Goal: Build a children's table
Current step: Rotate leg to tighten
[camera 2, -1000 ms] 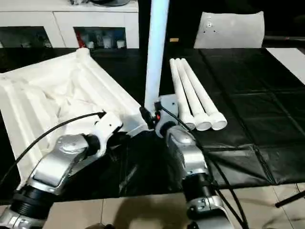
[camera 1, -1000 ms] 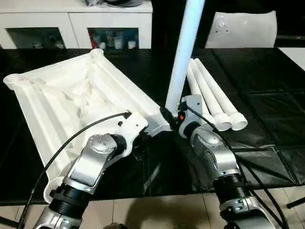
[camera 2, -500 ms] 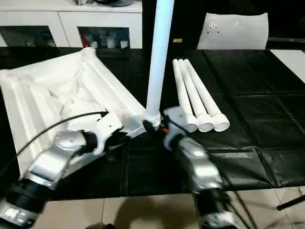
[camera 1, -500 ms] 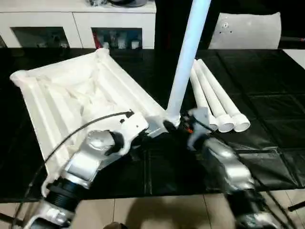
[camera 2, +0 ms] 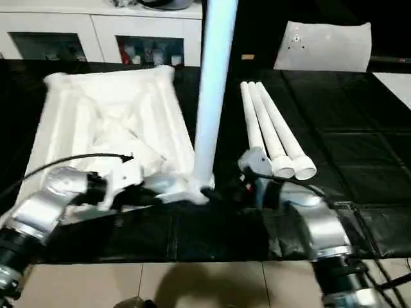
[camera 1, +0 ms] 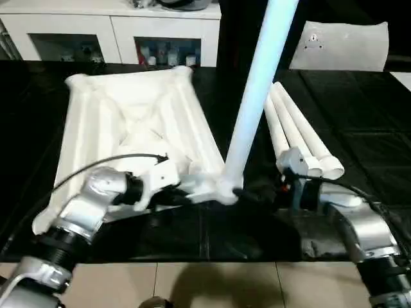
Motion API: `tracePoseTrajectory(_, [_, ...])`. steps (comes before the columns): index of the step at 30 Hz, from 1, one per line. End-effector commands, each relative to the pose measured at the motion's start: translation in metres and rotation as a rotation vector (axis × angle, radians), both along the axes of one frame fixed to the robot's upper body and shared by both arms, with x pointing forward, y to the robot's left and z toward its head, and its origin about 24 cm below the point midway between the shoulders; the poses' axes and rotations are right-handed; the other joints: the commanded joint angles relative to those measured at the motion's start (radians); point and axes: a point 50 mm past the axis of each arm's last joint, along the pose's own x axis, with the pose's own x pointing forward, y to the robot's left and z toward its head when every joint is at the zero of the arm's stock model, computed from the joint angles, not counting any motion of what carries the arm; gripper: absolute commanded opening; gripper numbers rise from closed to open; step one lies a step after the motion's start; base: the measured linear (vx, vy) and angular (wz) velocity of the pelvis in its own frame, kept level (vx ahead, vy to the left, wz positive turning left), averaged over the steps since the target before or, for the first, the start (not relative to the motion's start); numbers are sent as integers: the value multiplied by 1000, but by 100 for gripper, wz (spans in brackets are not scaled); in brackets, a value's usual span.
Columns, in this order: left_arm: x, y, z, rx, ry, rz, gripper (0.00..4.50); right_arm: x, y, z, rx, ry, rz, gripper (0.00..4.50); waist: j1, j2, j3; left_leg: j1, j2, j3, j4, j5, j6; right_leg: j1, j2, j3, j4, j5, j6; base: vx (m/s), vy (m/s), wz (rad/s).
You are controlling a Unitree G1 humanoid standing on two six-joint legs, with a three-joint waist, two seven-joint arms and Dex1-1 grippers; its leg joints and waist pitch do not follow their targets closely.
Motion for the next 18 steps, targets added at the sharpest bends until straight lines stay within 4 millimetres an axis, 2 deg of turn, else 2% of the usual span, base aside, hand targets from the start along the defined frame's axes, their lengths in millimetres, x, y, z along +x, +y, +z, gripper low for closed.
tracePoseTrajectory(1, [-4, -8, 0, 26, 18, -119, 0, -1, 4, 1, -28, 3, 71, 448, -1, -4, -60, 26, 62, -16, -62, -109, 76, 27, -78, 35, -65, 22, -265, 0, 0, 0])
tracePoseTrajectory(2, [-4, -7, 1, 38, 28, -148, 0, -3, 6, 1, -40, 17, 120, 448, 1, -10, -60, 26, 63, -16, -61, -110, 78, 29, -80, 35, -65, 25, -268, 0, 0, 0])
tracePoseTrajectory(5, [-4, -5, 3, 76, 35, -220, 0, -3, 10, -2, -60, 45, 190, 448, 11, -9, -61, 29, 64, -15, -60, -100, 84, 25, -79, 33, -62, 35, -278, 0, 0, 0])
tracePoseTrajectory(7, [-3, -4, 3, 81, 35, -235, 0, -3, 10, -3, -61, 50, 200, 448, 12, -9, -61, 29, 64, -14, -60, -99, 81, 25, -78, 33, -60, 37, -281, 0, 0, 0])
tracePoseTrajectory(8, [-3, -4, 3, 86, 37, -246, 0, -2, 12, -4, -66, 51, 210, 421, 14, -8, -60, 30, 65, -14, -61, -107, 76, 24, -81, 33, -61, 29, -282, 0, 0, 0])
tracePoseTrajectory(9, [-2, -4, 4, 93, 36, -261, 0, -2, 13, -4, -70, 52, 219, 421, 15, -11, -61, 29, 66, -14, -61, -107, 72, 26, -81, 33, -60, 31, -281, 0, 0, 0])
tracePoseTrajectory(15, [1, -6, 6, 113, 40, -306, 0, 0, 17, -3, -62, 56, 260, 370, 15, -8, -62, 26, 65, -15, -60, -107, 69, 28, -82, 32, -57, 52, -287, 0, 0, 0])
tracePoseTrajectory(18, [2, -5, 5, 118, 42, -317, 0, 0, 17, -3, -60, 60, 273, 351, 16, -10, -63, 26, 64, -15, -59, -98, 72, 29, -82, 32, -55, 65, -290, 0, 0, 0])
